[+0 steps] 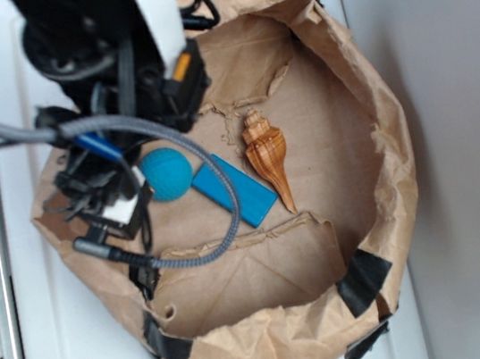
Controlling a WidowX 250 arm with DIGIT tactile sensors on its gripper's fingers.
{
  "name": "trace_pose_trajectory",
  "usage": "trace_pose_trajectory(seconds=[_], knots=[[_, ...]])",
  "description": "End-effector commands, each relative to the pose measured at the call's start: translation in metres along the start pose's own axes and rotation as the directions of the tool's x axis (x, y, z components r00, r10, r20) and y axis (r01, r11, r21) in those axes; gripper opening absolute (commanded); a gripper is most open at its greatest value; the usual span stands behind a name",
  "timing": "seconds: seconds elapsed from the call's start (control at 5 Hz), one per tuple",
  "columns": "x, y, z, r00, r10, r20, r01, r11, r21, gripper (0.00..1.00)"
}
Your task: Grab the blue ball.
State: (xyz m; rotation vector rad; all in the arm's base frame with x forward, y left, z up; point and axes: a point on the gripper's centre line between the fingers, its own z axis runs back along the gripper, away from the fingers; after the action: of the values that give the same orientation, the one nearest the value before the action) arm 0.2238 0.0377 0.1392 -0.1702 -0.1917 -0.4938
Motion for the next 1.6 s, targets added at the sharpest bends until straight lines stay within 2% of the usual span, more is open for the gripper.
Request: trace_pose_trajectory(seconds=[0.0, 0.2, 0.4, 0.6, 0.8, 1.0, 1.2, 1.4], knots=[[-0.007, 0.005, -0.034, 0.999, 0.0, -0.051, 0.005, 0.995, 0.099, 1.0], [-0.005, 0.013, -0.06, 0.995, 0.036, -0.093, -0.025, 0.993, 0.112, 1.0], [-0.008, 0.01, -0.079, 0.994, 0.026, -0.108, -0.012, 0.991, 0.131, 1.0], [-0.008, -0.003, -0.094, 0.993, 0.061, -0.101, -0.051, 0.993, 0.107, 1.0], [-0.001, -0.007, -0.108, 0.988, 0.087, -0.13, -0.077, 0.994, 0.076, 1.0], [0.0, -0.007, -0.121, 0.984, 0.091, -0.152, -0.076, 0.992, 0.105, 0.48], [0.001, -0.006, -0.111, 0.99, 0.077, -0.121, -0.063, 0.992, 0.111, 0.0], [0.005, -0.004, -0.094, 0.995, 0.062, -0.078, -0.054, 0.994, 0.09, 0.0]])
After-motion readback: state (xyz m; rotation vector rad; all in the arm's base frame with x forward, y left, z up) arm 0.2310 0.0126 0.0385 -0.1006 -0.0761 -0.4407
